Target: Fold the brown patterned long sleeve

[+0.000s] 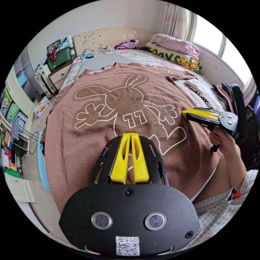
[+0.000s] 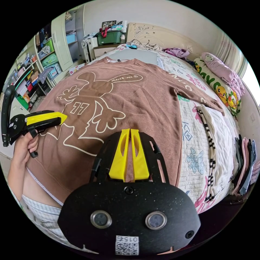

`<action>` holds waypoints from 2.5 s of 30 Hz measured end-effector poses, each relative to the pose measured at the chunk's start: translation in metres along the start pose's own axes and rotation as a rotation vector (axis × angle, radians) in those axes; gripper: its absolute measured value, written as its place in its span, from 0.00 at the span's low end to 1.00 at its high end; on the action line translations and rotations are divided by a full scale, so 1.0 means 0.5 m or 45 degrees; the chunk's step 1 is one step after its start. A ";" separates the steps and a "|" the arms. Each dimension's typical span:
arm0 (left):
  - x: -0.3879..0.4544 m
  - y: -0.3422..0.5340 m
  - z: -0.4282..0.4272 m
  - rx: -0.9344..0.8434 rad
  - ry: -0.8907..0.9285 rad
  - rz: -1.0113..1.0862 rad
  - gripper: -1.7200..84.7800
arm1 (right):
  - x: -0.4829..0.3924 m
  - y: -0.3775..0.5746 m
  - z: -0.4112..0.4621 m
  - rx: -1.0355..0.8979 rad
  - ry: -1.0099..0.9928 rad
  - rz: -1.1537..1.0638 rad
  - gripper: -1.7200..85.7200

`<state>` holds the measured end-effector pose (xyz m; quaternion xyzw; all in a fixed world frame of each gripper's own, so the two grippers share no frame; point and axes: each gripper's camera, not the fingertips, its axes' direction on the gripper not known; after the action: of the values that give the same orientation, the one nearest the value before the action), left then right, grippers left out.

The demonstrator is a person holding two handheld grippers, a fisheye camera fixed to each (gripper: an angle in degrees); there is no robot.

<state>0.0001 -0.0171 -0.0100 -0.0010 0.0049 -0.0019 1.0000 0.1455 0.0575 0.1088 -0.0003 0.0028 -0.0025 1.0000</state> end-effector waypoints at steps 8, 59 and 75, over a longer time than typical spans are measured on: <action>-0.001 -0.001 -0.001 0.000 0.006 -0.003 0.01 | 0.012 0.004 0.003 0.000 0.007 -0.006 0.02; 0.020 0.000 -0.009 0.000 0.008 -0.002 0.01 | -0.125 -0.008 -0.062 -0.001 0.003 -0.005 0.02; 0.032 0.004 -0.018 0.000 0.003 0.001 0.01 | -0.204 -0.017 -0.101 -0.001 -0.012 0.003 0.02</action>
<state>0.0159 -0.0149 -0.0193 -0.0010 0.0063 -0.0014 1.0000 0.0430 0.0495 0.0589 -0.0009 -0.0020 -0.0013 1.0000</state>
